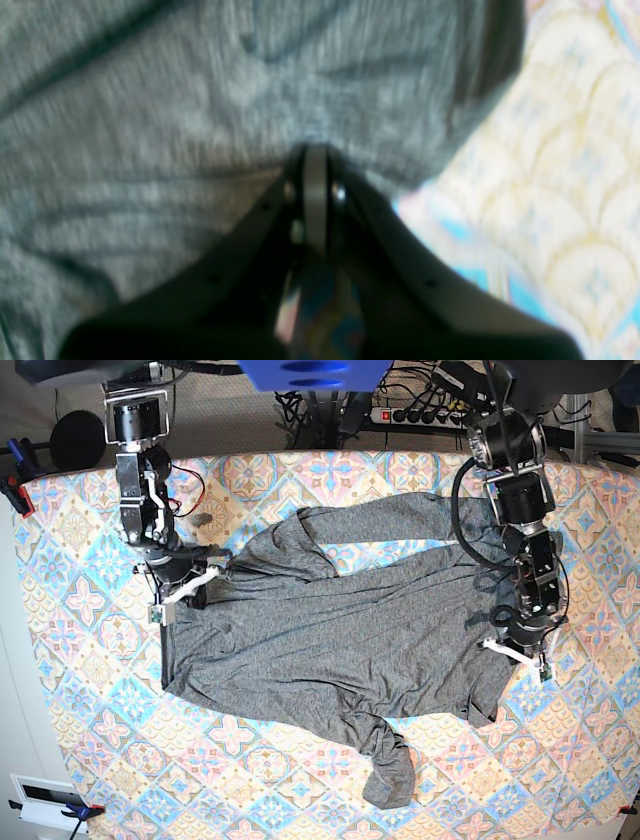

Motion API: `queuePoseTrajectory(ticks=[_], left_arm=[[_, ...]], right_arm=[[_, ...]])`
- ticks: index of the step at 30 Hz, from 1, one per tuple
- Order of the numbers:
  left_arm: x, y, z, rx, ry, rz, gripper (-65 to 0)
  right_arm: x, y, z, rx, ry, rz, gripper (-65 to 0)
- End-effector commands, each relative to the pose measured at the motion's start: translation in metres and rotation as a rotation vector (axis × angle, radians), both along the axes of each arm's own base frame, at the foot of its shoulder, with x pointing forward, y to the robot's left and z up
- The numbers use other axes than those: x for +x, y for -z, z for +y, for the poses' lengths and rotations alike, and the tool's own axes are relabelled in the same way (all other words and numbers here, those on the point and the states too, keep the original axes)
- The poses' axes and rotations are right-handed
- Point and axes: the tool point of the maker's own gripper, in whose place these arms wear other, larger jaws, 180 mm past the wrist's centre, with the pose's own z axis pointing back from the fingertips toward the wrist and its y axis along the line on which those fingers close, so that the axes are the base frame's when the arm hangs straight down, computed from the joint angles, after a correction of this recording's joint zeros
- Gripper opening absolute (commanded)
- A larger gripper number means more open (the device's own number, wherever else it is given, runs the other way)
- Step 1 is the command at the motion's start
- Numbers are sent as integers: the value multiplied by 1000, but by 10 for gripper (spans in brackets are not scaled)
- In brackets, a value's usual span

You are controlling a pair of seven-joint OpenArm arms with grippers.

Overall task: Layout the t-shirt on the table in an organized manner, then fold the t-shirt properly
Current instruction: 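Regrasp the shirt edges with both grippers and pull them apart, then pull the shirt's collar corners with both grippers away from the hem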

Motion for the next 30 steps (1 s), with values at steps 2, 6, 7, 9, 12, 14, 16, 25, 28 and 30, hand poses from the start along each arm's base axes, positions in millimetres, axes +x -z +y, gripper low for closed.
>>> queuePoseTrajectory(ticks=[2, 6, 7, 9, 12, 14, 16, 25, 28, 30], left_arm=[[13, -21, 11, 28, -5, -65, -650], [6, -19, 23, 52, -14, -63, -650], [5, -18, 23, 54, -14, -61, -650], [2, -19, 31, 70, -19, -56, -650], [2, -19, 33, 73, -20, -55, -650], [1, -18, 33, 73, -19, -53, -650], [0, -21, 41, 88, -25, -53, -650], [-17, -11, 64, 63, -104, -33, -650], [-20, -9, 66, 63, -108, -29, -650], [-20, -10, 66, 62, -109, -29, -650]], right_arm=[[-21, 28, -16, -45, 33, 114, -642], [-33, 47, -26, -54, 55, 162, -642], [-35, 50, -28, -56, 59, 172, -642], [-38, 51, -44, -82, 71, 183, -642], [-40, 48, -63, -124, 72, 186, -642], [-40, 45, -78, -153, 75, 186, -642], [-41, 42, -90, -179, 76, 188, -642], [-52, 37, -125, -256, 77, 214, -642], [-65, 43, -124, -257, 70, 238, -643], [-68, 45, -124, -257, 70, 242, -643]])
